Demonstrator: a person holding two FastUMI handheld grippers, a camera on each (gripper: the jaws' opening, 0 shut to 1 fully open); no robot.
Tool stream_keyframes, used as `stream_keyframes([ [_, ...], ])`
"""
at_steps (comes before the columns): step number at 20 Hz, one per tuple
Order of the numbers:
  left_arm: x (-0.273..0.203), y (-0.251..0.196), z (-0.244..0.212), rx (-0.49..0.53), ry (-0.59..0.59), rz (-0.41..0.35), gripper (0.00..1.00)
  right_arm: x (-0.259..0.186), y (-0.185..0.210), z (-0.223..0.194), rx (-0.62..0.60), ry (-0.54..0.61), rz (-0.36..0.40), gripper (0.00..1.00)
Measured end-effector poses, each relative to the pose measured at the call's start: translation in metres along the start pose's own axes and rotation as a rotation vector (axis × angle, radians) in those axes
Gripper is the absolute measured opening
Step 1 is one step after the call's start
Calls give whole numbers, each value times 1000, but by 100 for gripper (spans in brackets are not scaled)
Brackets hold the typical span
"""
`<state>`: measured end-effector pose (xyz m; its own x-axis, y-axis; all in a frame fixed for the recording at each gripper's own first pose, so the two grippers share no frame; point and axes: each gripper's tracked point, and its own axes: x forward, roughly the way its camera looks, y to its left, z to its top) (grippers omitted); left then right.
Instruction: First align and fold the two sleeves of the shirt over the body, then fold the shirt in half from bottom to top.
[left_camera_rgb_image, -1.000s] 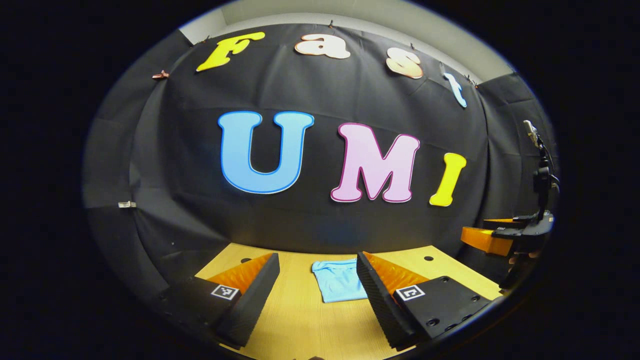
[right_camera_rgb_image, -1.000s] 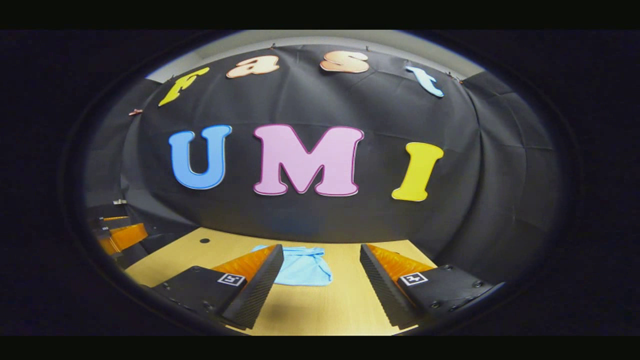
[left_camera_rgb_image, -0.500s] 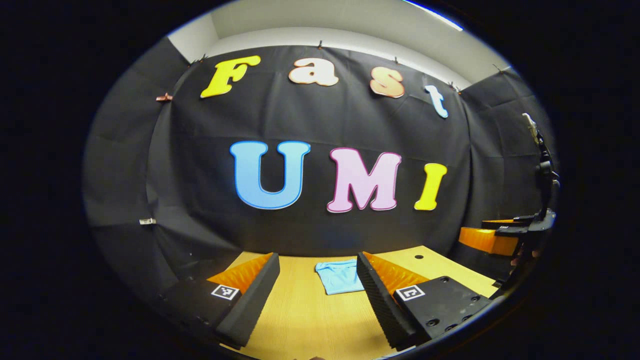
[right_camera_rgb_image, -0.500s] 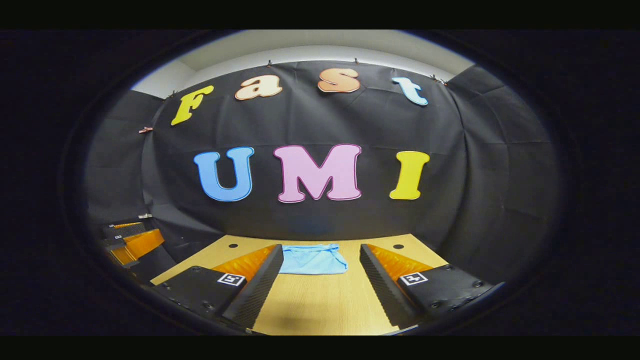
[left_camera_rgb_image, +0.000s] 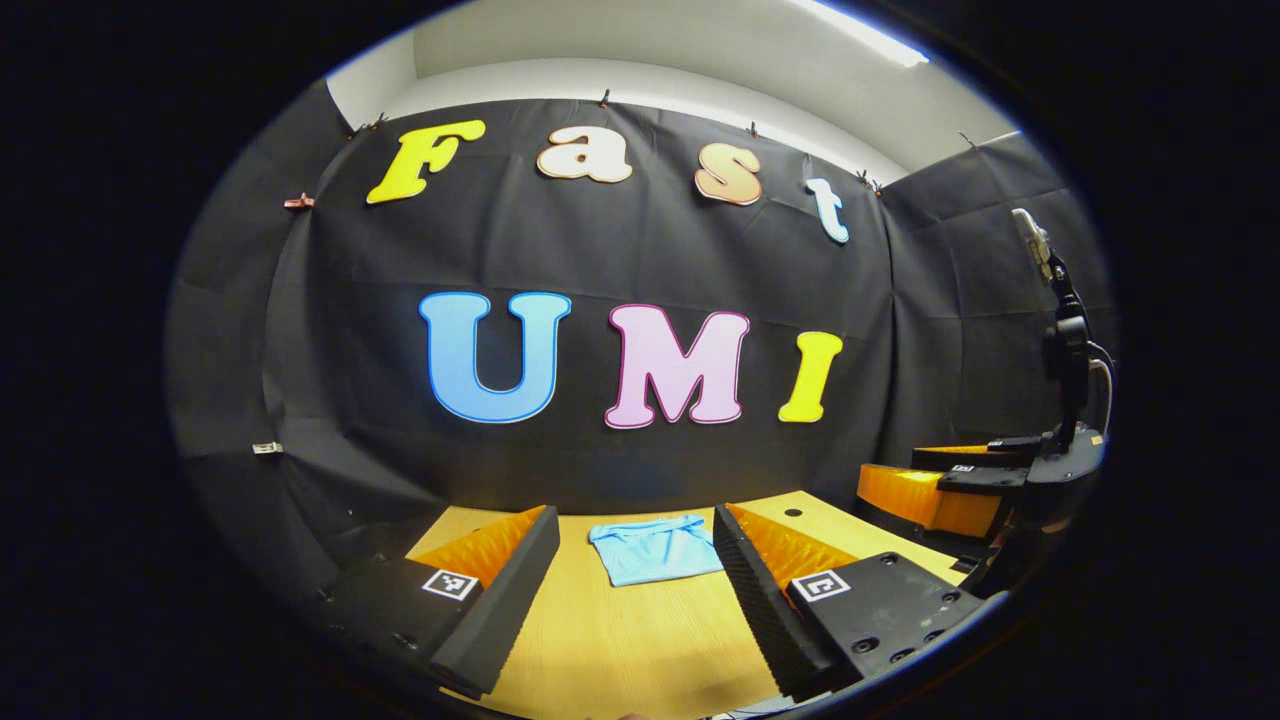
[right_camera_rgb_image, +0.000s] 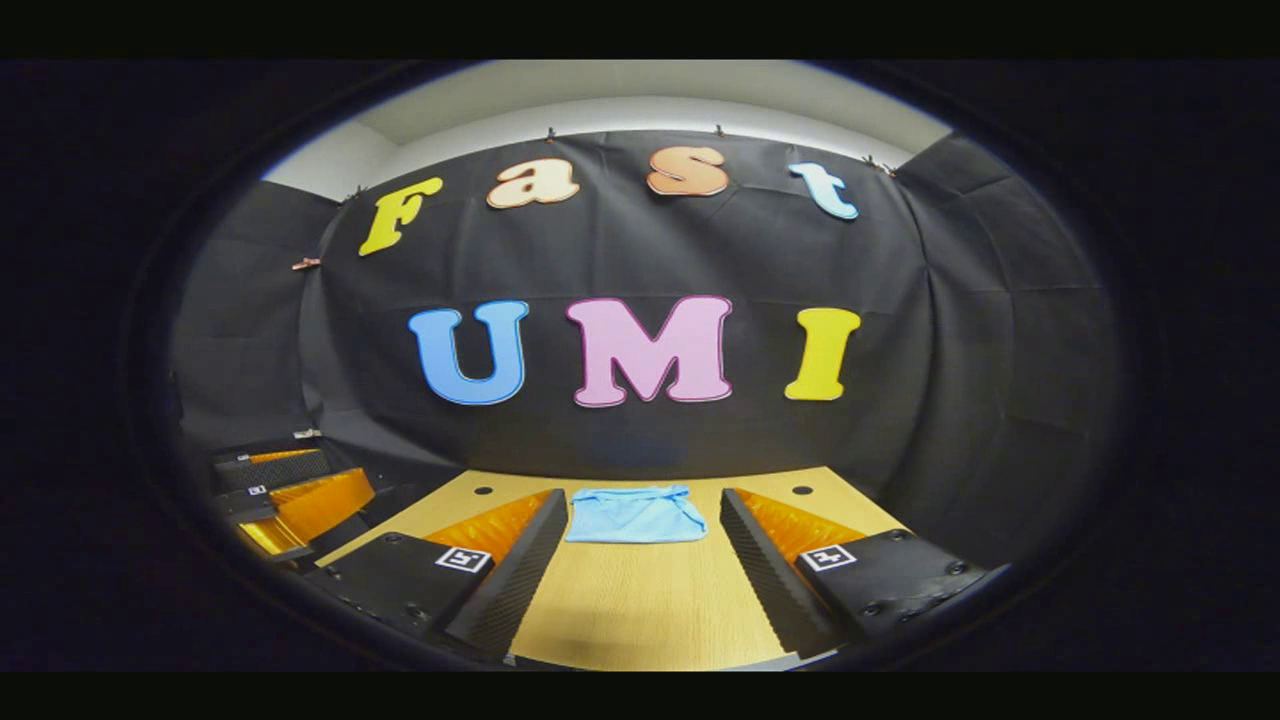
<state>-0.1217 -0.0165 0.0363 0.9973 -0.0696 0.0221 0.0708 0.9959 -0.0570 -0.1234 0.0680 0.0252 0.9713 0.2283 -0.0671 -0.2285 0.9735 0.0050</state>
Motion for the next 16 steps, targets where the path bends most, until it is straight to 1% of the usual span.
stream_keyframes([
  [5,5,13,-2,-34,15,22,98,3,3,-4,1,13,3,95],
  [16,14,30,-4,-30,8,55,98,15,12,-10,-3,30,9,95],
])
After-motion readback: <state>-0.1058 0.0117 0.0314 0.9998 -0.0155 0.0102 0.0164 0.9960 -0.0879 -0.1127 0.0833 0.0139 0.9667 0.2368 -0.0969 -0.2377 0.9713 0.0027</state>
